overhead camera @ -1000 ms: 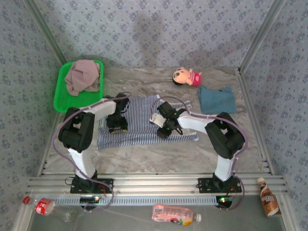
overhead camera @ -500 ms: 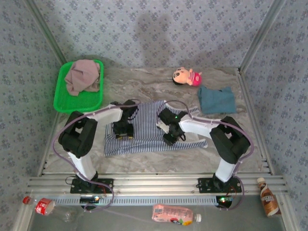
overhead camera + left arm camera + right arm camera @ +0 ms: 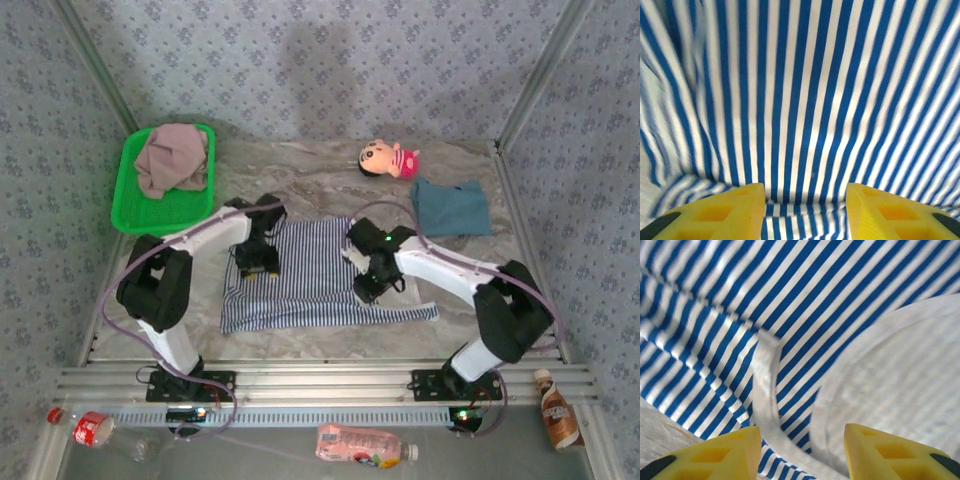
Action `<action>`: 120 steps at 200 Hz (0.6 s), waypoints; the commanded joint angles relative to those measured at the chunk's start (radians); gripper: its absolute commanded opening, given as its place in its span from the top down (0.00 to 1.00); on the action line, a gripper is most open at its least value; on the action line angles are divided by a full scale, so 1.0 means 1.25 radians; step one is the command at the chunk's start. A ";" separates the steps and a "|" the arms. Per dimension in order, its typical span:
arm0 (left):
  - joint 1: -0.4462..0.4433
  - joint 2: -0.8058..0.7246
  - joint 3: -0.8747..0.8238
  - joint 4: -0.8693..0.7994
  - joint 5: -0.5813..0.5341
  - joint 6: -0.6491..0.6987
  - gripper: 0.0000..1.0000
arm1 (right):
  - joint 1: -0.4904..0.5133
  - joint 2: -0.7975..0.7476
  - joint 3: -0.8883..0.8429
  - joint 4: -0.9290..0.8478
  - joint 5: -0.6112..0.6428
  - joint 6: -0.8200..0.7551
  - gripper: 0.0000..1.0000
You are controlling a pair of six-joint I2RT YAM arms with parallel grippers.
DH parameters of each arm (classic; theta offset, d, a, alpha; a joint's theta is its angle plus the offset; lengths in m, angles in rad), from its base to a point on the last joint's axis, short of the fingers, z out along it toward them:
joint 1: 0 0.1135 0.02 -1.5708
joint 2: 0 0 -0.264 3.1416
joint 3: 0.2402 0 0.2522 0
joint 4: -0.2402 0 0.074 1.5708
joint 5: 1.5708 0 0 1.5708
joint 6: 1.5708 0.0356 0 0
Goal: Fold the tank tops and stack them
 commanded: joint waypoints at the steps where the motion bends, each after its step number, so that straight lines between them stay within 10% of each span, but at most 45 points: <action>1: 0.061 0.009 0.091 -0.019 -0.048 0.056 0.53 | -0.061 -0.009 0.033 0.130 -0.063 -0.024 0.48; 120: 0.181 0.348 0.413 0.019 -0.196 0.128 0.52 | -0.208 0.381 0.351 0.280 -0.168 -0.051 0.42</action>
